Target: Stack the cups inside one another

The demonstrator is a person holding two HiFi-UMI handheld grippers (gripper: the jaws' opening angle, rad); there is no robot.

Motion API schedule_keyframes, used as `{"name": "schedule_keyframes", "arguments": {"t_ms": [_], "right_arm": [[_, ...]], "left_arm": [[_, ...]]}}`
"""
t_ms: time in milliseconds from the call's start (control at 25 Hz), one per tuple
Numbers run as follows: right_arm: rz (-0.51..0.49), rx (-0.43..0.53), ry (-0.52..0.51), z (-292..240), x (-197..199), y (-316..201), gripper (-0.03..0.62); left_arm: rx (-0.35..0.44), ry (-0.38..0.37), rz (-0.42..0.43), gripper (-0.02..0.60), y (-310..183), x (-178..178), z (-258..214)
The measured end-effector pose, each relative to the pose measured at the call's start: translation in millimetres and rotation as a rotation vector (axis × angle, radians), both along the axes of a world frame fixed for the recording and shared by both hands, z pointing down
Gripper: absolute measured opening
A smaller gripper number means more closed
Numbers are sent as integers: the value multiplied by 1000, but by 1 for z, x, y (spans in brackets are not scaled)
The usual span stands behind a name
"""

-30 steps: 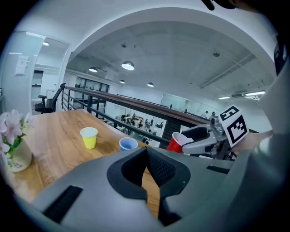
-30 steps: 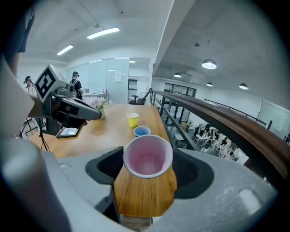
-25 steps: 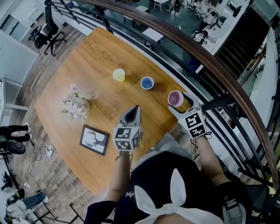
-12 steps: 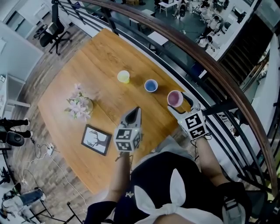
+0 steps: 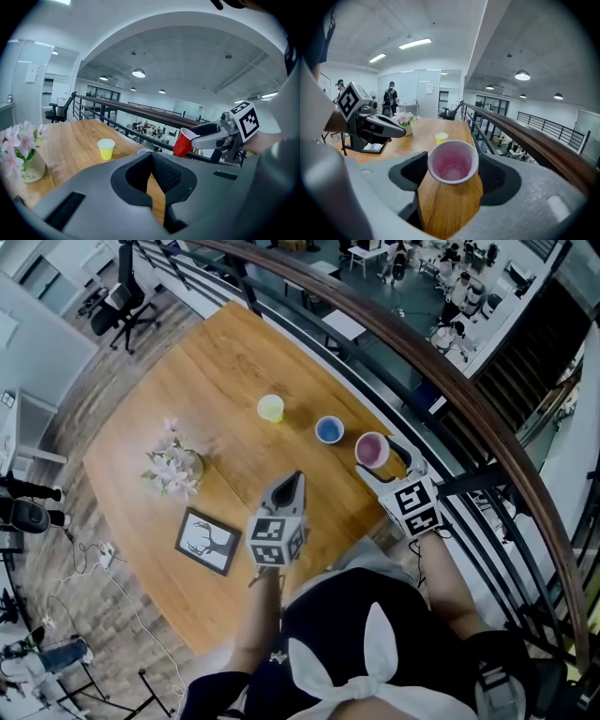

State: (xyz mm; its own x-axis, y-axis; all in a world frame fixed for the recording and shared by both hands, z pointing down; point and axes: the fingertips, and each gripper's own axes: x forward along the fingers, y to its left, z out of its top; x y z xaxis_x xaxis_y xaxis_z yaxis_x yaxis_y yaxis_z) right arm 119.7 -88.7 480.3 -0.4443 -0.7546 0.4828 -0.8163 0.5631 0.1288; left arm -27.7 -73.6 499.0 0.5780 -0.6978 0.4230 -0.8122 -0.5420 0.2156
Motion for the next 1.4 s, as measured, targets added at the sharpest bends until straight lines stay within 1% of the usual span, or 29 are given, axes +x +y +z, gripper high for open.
{"name": "schedule_keyframes", "arguments": {"t_ms": [400,560,720,960,1160,1400], "right_arm": [[-76,11,1,-11,-29,-32,334],[-101,26,-3,-15,-41,-45,334],[-123,37,-6,-19,-51,-58,334],[-138,48,-11,-24,-58,-75,334],[-149,40,-8,-19,-62,-84,334],[-164,22,-15,-11,-66,-90,334]], "left_arm": [[-17,-1,-35,9,-7,-11,3],[-26,-23,-36,9,-11,-16,9],[-25,-19,-47,9,-17,-20,10],[-46,-18,-54,9,-25,-23,13],[-35,-7,-72,9,-36,-28,18],[-55,-13,-81,9,-39,-30,25]]}}
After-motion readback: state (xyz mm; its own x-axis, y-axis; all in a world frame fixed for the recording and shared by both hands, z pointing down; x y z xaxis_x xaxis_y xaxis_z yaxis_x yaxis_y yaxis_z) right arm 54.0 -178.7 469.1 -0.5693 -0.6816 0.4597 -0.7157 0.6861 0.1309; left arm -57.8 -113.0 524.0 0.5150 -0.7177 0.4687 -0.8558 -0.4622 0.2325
